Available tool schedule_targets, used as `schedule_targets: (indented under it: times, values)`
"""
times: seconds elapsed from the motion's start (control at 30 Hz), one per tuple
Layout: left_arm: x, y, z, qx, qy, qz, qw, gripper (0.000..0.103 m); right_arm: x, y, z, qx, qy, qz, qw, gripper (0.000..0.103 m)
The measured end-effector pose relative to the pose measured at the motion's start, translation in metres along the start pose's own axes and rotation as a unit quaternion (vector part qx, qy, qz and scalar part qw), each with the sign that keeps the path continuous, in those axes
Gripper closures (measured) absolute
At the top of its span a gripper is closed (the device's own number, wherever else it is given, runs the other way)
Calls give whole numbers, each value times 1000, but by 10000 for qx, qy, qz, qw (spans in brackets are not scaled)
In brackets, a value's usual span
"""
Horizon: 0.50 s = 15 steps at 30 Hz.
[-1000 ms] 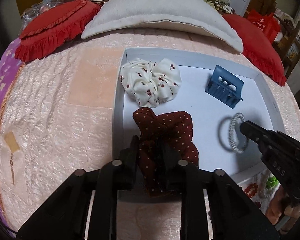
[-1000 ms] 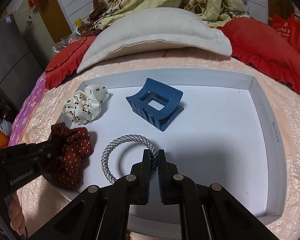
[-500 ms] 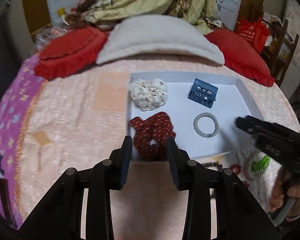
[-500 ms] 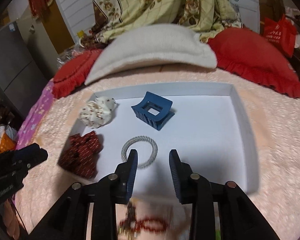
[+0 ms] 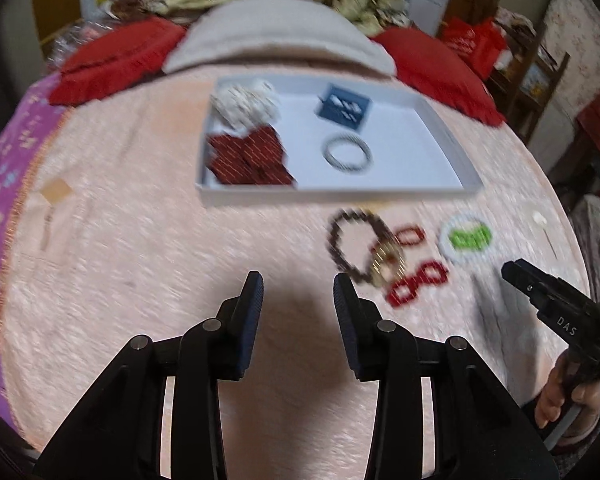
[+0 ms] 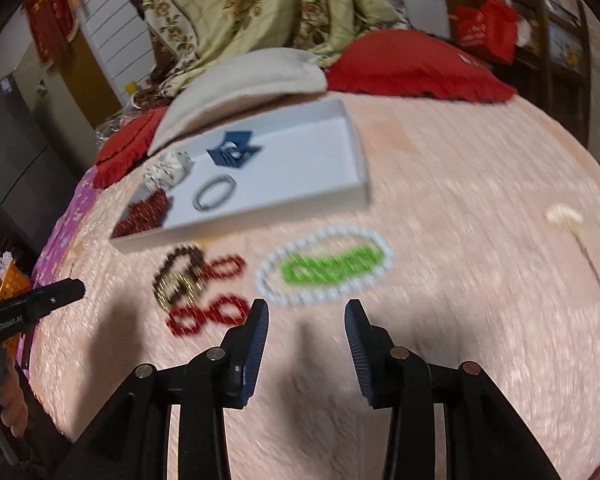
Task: Organize jewelry
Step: 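Grasp the gold coil hair tie with the left tool while the right tool grasps the white bead bracelet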
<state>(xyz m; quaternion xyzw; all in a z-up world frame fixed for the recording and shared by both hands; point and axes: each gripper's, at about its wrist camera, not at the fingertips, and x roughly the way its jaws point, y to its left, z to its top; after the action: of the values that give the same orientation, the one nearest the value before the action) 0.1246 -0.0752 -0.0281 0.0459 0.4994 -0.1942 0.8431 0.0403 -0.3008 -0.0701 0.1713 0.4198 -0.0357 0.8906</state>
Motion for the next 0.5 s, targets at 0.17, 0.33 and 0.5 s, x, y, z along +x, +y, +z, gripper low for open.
schedule_targets:
  times: [0.17, 0.33, 0.5]
  values:
    - [22, -23, -3, 167, 206, -193, 9995, 67, 0, -16, -10, 77, 4, -68, 9999, 65]
    - [41, -41, 9, 362, 264, -345, 9984, 67, 3, -22, -8, 95, -80, -36, 9999, 65]
    - [64, -51, 22, 588, 338, -321, 9972, 67, 15, -27, 3, 94, -82, -79, 9999, 65]
